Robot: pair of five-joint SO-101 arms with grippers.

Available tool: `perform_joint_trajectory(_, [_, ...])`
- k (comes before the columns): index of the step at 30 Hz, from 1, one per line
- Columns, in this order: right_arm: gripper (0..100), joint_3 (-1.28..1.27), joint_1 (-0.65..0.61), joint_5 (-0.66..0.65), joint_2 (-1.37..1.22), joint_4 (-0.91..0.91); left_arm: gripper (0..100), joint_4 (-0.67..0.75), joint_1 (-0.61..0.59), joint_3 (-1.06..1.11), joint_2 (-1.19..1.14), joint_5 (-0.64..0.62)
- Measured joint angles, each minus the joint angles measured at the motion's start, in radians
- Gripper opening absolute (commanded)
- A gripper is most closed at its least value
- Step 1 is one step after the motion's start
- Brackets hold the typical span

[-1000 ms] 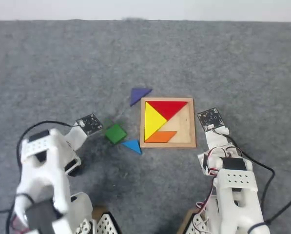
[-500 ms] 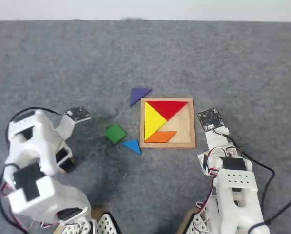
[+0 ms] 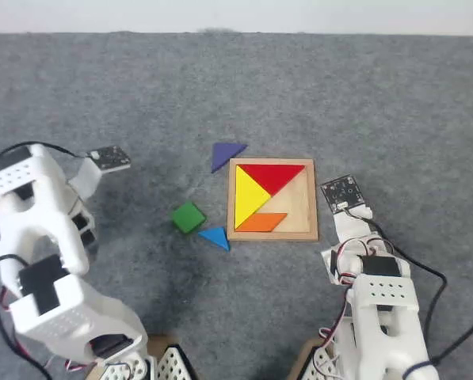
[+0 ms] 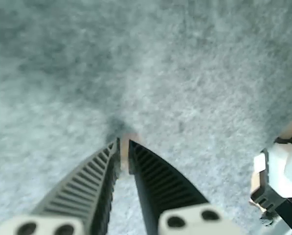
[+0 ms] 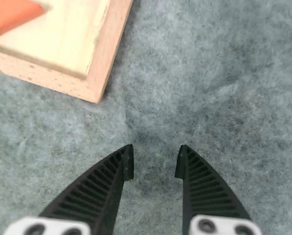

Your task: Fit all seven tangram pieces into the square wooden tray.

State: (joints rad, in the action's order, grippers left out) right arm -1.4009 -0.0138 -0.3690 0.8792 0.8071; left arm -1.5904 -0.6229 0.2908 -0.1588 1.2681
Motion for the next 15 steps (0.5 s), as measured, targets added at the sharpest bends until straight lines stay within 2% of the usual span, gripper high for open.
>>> perform_joint_trajectory(4, [15.8, 0.000, 0.000, 0.000, 0.000, 0.000, 12, -0.017, -0.049, -0.046, 0.000, 0.000])
perform_joint_trajectory(10, [15.8, 0.000, 0.000, 0.000, 0.000, 0.000, 13, 0.061, -0.166, -0.017, 0.000, 0.006])
perform_joint_trajectory(15, [15.8, 0.000, 0.000, 0.000, 0.000, 0.000, 13, 0.157, -0.178, 0.089, -0.009, 0.048])
